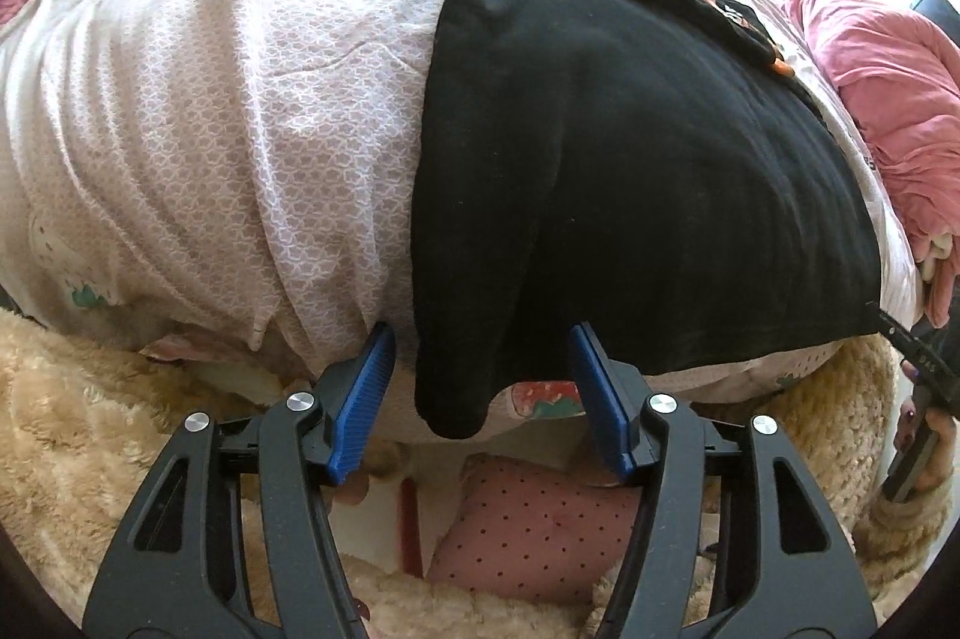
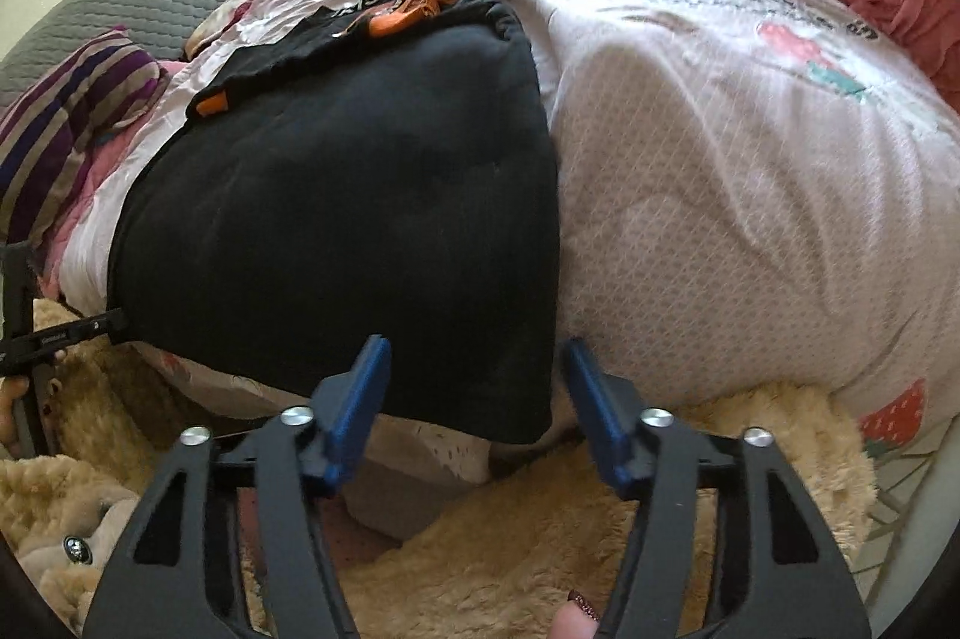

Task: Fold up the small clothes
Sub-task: 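Grasp the shirt hem with both grippers, then lift the hem with both grippers and fold it toward the collar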

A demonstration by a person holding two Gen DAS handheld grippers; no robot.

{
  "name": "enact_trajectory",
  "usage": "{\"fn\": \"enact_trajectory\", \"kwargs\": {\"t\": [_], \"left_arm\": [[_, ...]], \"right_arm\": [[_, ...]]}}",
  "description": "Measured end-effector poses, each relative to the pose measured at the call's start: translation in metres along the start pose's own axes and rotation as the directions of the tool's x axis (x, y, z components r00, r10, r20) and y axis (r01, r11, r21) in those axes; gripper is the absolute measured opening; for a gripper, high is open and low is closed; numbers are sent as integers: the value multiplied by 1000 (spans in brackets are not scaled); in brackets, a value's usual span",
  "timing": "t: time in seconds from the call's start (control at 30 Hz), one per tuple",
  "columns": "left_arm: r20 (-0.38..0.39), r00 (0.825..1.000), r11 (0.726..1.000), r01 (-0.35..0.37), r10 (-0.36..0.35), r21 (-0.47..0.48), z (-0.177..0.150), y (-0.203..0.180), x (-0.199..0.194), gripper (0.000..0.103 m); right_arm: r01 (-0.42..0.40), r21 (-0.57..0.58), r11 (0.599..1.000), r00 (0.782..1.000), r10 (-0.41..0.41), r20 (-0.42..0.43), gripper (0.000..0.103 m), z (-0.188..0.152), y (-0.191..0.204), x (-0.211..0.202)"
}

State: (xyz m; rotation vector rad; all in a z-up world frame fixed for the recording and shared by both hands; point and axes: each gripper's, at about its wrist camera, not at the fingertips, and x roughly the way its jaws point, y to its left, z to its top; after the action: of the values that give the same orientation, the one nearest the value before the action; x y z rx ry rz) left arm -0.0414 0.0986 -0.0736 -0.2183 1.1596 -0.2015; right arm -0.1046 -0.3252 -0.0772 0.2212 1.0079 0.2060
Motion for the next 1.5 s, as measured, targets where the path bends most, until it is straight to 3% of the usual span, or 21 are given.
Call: {"fn": "enact_trajectory", "kwargs": {"t": [0.07, 0.17, 0.37, 0.43, 0.63, 0.87, 1.1, 1.5], "left_arm": [[2, 1000, 1000, 1, -1, -4, 0, 2, 0, 52], [1, 1000, 1000, 9, -9, -21, 0, 6, 0, 52], [15, 999, 996, 44, -43, -73, 0, 17, -3, 48], [17, 999, 997, 39, -38, -71, -1, 18, -3, 30], [22, 999, 999, 25, -25, -23, 1, 5, -8, 5], [104, 990, 995, 97, -94, -29, 9, 0, -44, 3], [203, 962, 980, 195, -184, -32, 35, 0, -85, 3], [274, 947, 983, 181, -166, -30, 73, 1, -99, 3]], "right_arm": [[-27, 14, 1000, 1000, 26, 9, 23, -1, -3, 0], [-31, -8, 999, 999, 31, 36, 10, -2, -1, -11], [-39, -77, 996, 990, 49, 132, 9, 6, 13, -40], [-41, -90, 995, 985, 56, 163, 9, 11, 17, -47], [-55, -90, 994, 973, 74, 218, 9, 22, 20, -57], [-72, -91, 993, 962, 93, 256, 9, 29, 21, -68], [-86, -83, 993, 942, 108, 319, 9, 40, 20, -85], [-88, -92, 992, 909, 118, 400, 9, 79, 24, -102]]}}
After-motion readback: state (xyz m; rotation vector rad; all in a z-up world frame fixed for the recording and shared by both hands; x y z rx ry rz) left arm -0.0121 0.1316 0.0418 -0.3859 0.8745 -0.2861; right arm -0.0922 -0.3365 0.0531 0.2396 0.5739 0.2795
